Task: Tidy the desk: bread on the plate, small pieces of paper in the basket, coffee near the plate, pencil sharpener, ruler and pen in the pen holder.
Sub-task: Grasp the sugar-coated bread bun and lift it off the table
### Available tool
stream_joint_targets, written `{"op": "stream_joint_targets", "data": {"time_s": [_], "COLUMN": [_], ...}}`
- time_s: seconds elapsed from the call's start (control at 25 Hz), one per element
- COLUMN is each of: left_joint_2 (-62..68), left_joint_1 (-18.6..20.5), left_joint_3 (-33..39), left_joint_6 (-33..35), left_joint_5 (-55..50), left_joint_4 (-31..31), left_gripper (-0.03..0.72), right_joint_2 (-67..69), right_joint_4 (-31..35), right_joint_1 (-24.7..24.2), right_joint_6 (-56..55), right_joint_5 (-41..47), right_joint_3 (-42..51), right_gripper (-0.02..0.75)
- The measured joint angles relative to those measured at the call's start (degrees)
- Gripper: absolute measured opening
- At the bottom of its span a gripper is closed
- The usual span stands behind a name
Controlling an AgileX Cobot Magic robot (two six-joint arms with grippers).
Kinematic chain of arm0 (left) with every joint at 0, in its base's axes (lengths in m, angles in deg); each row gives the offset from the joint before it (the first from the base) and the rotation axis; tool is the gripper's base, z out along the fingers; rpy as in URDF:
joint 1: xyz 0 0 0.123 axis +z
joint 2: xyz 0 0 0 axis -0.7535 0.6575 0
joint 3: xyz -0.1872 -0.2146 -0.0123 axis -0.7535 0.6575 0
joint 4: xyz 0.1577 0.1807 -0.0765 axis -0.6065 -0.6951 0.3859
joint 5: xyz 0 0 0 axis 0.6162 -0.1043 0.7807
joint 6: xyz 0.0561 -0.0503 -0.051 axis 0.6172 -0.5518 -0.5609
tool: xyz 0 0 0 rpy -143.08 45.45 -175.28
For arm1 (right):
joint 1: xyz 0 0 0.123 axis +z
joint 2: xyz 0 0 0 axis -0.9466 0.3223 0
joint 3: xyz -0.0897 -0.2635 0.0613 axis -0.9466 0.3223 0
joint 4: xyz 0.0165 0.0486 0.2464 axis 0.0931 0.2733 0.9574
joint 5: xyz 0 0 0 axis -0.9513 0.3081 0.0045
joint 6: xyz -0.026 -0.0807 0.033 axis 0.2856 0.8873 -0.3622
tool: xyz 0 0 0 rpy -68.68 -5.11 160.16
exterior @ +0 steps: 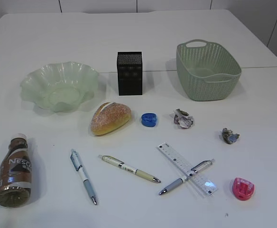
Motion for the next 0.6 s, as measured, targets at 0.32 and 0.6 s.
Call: {"op": "stream_joint_targets", "data": {"time_s": [0.32,0.6], "left_joint_2": [13.1,25.1], "left_joint_1": [0.0,0.0], "left_joint_3": [-13.63,-24.9], "left_joint_6": [0.0,0.0], "left_joint_5": [-0.52,-2.82], "left_joint_4": [0.0,0.84], "left_gripper": [0.52,0.519], "right_joint_2": [0.0,1.1], "right_joint_4": [0.86,0.95], "right_joint_1": [0.0,0.74], "right_joint_6": [0.0,0.0], "right_joint_5": [0.0,0.5], "right_joint_3": [0.0,-1.15], "right_gripper": [0.539,0.539]}}
